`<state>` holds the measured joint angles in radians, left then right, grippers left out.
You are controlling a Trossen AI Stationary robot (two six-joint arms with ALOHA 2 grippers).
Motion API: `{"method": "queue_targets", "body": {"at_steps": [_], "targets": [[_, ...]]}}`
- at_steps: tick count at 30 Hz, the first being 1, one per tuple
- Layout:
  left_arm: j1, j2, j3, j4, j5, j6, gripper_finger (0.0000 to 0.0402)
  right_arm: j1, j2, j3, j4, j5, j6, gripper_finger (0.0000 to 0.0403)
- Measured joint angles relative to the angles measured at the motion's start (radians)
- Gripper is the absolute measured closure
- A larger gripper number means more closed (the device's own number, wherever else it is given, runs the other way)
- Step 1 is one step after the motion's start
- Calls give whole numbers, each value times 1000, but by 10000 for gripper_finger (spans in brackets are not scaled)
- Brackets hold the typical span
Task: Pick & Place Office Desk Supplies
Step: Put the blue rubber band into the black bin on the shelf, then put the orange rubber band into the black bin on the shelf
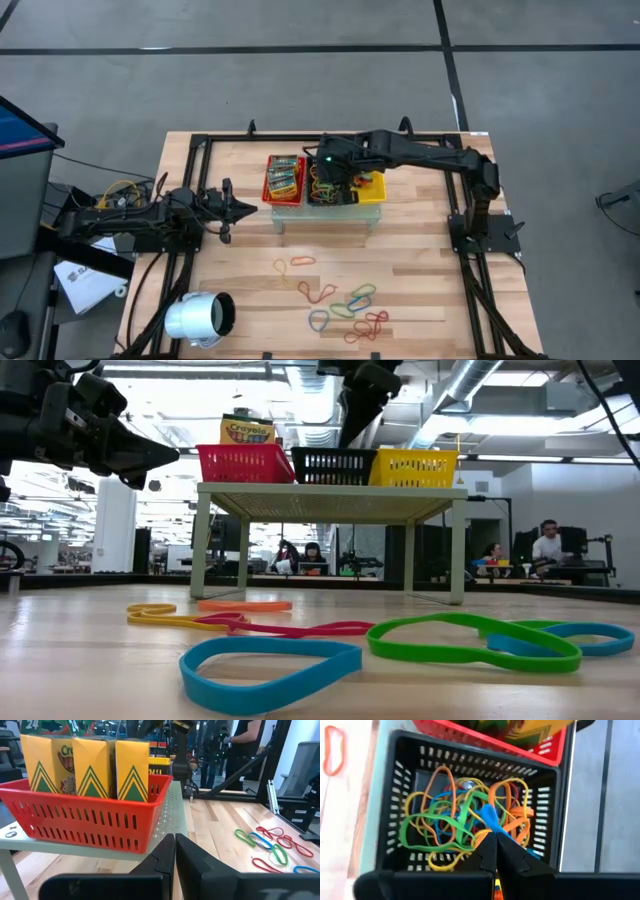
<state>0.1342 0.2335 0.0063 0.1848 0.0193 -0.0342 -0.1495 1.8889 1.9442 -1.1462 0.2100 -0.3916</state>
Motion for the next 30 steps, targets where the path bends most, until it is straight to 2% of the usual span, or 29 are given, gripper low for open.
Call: {"method": "queue_targets", "body": {"at_steps": [5, 14, 19, 24, 30], "targets": [[0, 5, 0, 0, 0, 0, 394, -4, -1, 0, 1, 0, 24, 388], [0, 4, 0, -1, 0, 0, 394, -3, -6, 0, -31, 0, 44, 284], [0, 4, 0, -1, 0, 0, 394, 0, -6, 0, -29, 1, 60, 243], [0, 1, 0, -1, 0, 0, 394, 26, -6, 0, -29, 1, 88, 226], [0, -13, 0, -7, 0, 0, 394, 65, -6, 0, -30, 5, 77, 227]]}}
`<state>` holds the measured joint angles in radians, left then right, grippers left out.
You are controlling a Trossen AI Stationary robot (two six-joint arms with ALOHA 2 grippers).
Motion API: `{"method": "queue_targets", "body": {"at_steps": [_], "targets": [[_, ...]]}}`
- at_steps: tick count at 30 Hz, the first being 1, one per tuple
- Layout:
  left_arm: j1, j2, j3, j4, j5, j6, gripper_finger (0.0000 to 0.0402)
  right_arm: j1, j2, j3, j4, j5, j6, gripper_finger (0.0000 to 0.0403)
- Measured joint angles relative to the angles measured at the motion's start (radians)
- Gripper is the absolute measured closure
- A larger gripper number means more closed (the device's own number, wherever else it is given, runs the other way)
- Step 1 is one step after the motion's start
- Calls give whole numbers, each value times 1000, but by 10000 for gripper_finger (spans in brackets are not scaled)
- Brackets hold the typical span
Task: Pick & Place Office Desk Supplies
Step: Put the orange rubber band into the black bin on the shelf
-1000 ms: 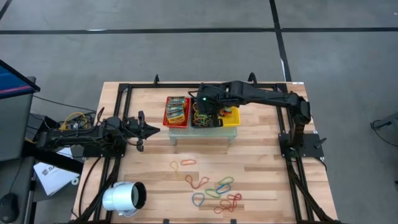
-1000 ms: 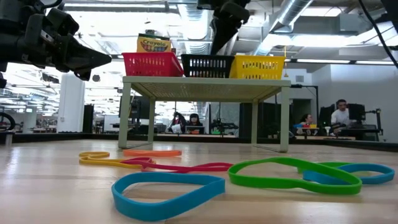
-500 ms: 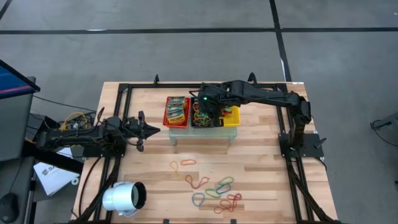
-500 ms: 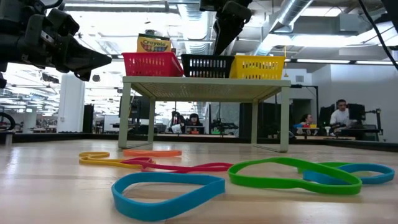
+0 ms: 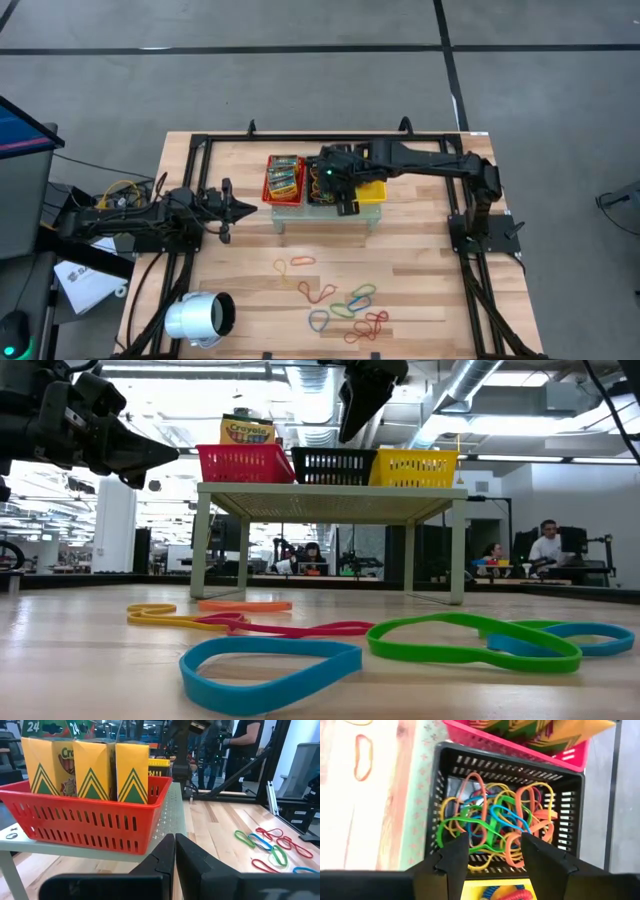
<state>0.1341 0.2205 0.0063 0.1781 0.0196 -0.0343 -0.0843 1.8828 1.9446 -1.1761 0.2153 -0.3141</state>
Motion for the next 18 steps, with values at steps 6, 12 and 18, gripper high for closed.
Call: {"method": "queue_targets", "body": {"at_steps": [6, 12, 18], "targets": [[0, -59, 0, -15, 0, 0, 394, 30, 0, 0, -2, 3, 8, 231], [0, -219, 0, -47, 0, 0, 394, 54, 0, 0, 5, 3, 27, 232], [0, -205, 0, -38, 0, 0, 394, 84, 0, 1, 6, 3, 34, 232]]}}
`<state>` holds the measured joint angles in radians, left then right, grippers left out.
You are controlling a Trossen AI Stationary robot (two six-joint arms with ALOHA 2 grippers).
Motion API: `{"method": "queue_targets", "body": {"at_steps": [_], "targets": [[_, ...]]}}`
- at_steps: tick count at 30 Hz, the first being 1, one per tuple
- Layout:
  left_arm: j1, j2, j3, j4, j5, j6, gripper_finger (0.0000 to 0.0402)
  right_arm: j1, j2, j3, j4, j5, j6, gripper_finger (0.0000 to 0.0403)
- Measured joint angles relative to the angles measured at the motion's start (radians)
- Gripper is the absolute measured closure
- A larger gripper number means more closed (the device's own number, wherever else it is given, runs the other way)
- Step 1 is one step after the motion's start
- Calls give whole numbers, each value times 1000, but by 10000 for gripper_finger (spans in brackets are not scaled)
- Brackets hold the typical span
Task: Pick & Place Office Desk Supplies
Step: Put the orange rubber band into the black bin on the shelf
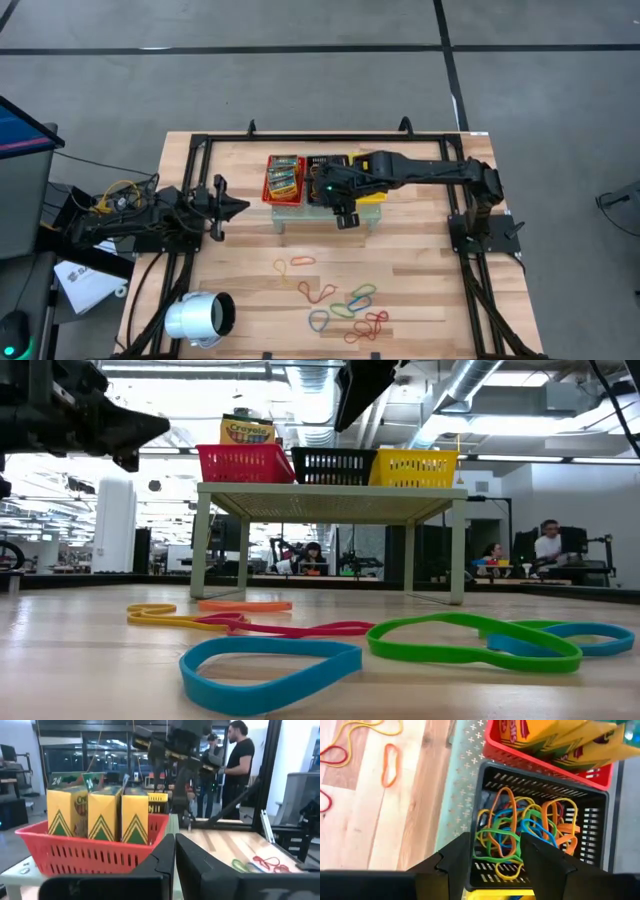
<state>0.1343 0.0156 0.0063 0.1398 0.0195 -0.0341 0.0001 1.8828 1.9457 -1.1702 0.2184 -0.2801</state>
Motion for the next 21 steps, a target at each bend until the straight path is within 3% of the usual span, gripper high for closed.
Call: {"method": "queue_targets", "body": {"at_steps": [21], "targets": [[5, -10, 0, -7, -3, 0, 394, 170, 2, 0, 44, -1, 162, 232]]}}
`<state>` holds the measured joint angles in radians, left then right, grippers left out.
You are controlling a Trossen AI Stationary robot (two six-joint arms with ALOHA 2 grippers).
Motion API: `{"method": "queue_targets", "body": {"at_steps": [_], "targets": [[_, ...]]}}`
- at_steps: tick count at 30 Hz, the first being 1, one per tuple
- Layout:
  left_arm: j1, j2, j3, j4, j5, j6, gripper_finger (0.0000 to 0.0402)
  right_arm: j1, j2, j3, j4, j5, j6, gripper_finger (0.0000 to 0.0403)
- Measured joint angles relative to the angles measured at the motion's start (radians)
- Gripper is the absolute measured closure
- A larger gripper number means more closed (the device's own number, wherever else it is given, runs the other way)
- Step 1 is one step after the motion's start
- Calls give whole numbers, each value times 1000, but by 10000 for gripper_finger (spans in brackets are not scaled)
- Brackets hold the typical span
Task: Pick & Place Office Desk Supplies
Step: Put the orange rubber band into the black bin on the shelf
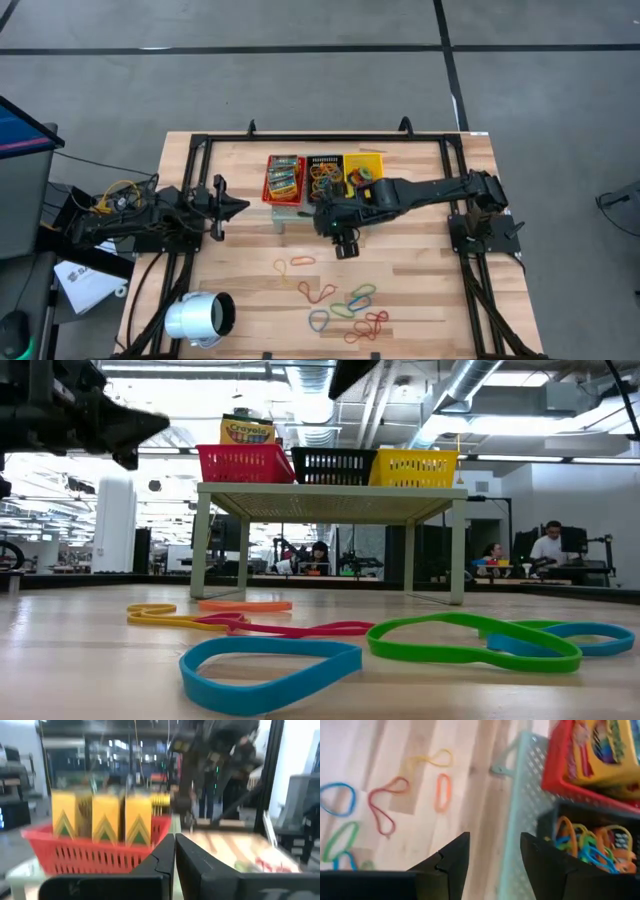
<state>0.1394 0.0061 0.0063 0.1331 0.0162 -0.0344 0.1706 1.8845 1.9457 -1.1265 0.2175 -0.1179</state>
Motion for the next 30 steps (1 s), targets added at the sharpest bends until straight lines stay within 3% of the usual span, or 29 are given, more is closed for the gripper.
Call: {"method": "queue_targets", "body": {"at_steps": [3, 10, 15, 21, 30], "targets": [[0, 2, 1, -119, -6, -1, 394, 30, 1, 0, 37, -3, 6, 232], [0, 7, 0, -113, -24, 3, 394, 73, 1, -12, 127, -7, 23, 232], [0, -5, 0, -114, -24, 3, 394, 85, 2, -139, 303, -8, 52, 232], [0, -6, 0, -115, -24, 3, 394, 85, 4, -304, 452, -18, 264, 229], [0, -6, 0, -116, -24, 3, 394, 87, 52, -363, 473, -45, 377, 176]]}}
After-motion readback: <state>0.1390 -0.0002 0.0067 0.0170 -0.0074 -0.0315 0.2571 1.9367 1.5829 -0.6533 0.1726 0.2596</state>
